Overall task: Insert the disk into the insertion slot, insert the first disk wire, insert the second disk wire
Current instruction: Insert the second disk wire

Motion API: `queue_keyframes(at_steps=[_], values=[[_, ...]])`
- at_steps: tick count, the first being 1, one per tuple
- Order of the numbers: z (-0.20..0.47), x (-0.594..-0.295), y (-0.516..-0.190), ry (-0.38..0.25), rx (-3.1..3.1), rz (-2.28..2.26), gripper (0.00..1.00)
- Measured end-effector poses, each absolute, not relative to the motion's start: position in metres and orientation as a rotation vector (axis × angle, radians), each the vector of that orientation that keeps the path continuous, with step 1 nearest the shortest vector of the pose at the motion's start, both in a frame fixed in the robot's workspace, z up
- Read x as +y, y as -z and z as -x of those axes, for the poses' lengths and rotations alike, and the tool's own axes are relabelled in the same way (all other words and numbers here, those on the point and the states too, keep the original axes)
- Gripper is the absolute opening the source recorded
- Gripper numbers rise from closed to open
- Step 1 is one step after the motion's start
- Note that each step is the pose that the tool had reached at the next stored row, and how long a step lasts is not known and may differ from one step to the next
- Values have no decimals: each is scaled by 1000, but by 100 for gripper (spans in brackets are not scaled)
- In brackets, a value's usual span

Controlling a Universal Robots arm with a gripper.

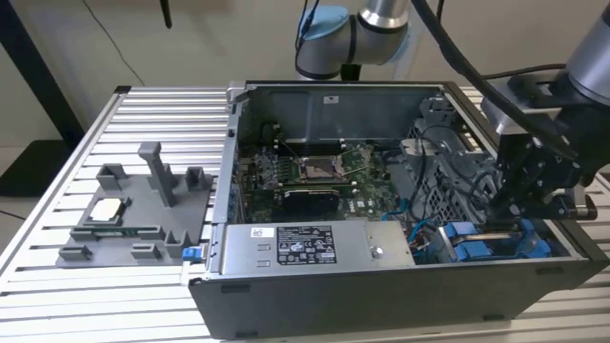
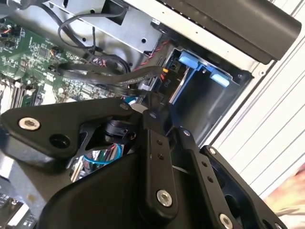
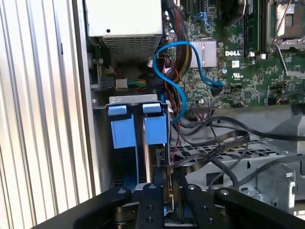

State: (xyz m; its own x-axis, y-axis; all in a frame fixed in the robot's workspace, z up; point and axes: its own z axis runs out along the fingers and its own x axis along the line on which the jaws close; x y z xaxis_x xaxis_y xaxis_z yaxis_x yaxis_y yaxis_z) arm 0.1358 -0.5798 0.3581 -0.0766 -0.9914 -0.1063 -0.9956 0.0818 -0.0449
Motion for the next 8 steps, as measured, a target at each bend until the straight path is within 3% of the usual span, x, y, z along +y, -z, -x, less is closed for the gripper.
queue_keyframes(at_steps=[8], values=[[-136,-580,-374,-59,2230,2054,24]])
